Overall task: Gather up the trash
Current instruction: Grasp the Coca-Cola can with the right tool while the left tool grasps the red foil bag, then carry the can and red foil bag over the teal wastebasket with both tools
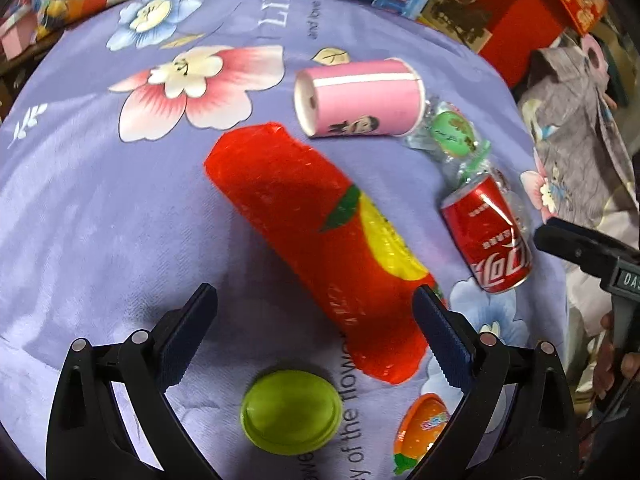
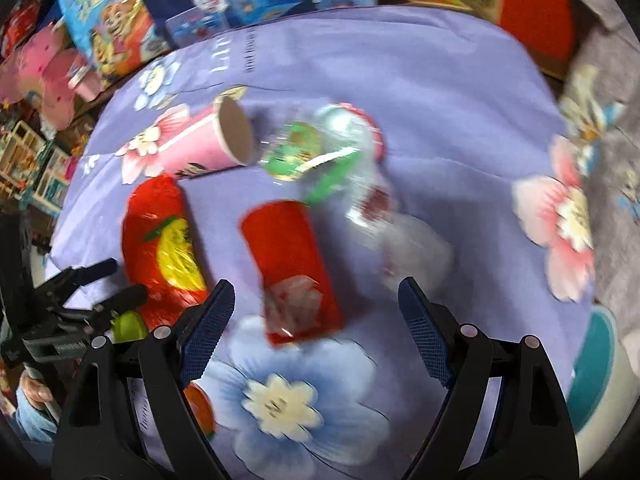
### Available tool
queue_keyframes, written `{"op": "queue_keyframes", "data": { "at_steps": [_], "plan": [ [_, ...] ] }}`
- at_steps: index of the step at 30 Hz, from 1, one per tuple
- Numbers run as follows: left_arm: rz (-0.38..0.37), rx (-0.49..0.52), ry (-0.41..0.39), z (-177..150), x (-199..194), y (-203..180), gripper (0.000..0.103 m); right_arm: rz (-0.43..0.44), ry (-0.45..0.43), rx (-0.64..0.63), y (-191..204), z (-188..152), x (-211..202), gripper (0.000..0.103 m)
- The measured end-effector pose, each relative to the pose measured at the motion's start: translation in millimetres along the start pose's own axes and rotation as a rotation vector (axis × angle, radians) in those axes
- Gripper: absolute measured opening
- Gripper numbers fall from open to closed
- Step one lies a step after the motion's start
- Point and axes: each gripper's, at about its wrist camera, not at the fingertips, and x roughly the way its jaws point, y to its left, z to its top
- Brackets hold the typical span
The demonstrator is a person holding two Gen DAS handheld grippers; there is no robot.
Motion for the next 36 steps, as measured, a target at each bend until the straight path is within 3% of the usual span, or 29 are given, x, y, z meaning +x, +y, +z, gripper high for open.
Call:
{"op": "queue_keyframes", "data": {
  "at_steps": [5,7,11,13,14,24,25,27,28,30,32,36],
  "plan": [
    [-0.013,0.005,0.016,1.2,6.8,4.9,0.098,0.001,0.048,-0.031,13.7,12.1,24.3,0.08],
    [-0.017,0.006,0.018,1.3,8.4,5.9,0.098,0.004,0.063,-0.043,17.1,13.5,32.2,0.075],
    [-0.023,0.001,0.023,2.0,11.0,7.0,0.098,0.008,0.101,-0.052,18.9,13.3,46.5,0.064],
    [-0.021,0.004,0.028,5.3,14.7,4.7,0.098,0.019,0.116,-0.049,17.2,10.8,50.4,0.045],
    [-0.02,0.006,0.031,6.6,16.2,2.5,0.098,0.035,0.127,-0.041,15.6,9.0,51.0,0.043],
    [-0.003,-0.047,0.008,21.1,31.6,-23.7,0.096,0.03,0.079,0.007,-10.2,-14.2,21.1,0.043],
    [0.018,-0.03,0.007,20.4,34.2,-29.9,0.093,0.027,0.076,0.015,-14.3,-17.0,19.4,0.043],
    [0.083,0.027,-0.01,18.0,35.2,-41.8,0.069,0.03,0.07,0.032,-21.2,-21.2,17.4,0.043],
    [0.096,0.047,-0.013,16.9,35.1,-46.6,0.063,0.032,0.066,0.041,-24.4,-23.5,16.1,0.043],
    [0.105,0.063,-0.016,15.1,33.8,-50.7,0.039,0.036,0.056,0.052,-28.5,-26.7,13.9,0.043],
    [0.083,0.059,-0.006,14.3,32.4,-49.9,0.022,0.05,0.043,0.063,-32.5,-30.7,10.6,0.043],
    [0.058,0.083,-0.029,8.9,17.0,-55.3,0.016,0.066,0.015,0.084,-39.2,-37.4,3.8,0.043]
  ]
}}
